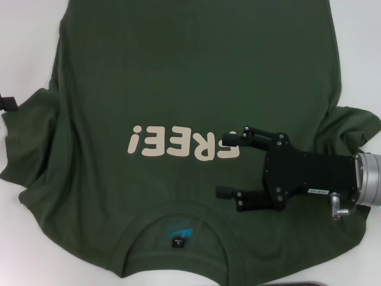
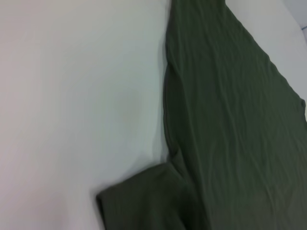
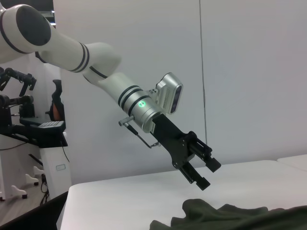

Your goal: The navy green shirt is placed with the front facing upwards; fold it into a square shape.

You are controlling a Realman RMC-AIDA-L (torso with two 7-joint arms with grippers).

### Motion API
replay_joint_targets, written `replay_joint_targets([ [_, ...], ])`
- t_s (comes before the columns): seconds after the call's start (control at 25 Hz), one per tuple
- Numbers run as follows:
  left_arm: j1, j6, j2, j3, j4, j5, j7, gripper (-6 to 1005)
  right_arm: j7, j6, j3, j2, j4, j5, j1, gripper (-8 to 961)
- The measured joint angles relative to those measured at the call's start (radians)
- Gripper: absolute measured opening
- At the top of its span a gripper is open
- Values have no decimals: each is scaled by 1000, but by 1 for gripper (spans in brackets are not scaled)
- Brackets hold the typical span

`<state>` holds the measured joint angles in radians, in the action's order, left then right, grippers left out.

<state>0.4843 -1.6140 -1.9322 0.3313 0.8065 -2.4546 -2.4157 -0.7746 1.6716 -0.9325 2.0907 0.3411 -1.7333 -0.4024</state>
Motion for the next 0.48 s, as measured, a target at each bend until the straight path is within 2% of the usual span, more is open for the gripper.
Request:
replay_joint_targets([
  [0.48,-2,-21,13,-1,-3,-68,-17,759,0,-1,0,0,4,0,-4,926],
])
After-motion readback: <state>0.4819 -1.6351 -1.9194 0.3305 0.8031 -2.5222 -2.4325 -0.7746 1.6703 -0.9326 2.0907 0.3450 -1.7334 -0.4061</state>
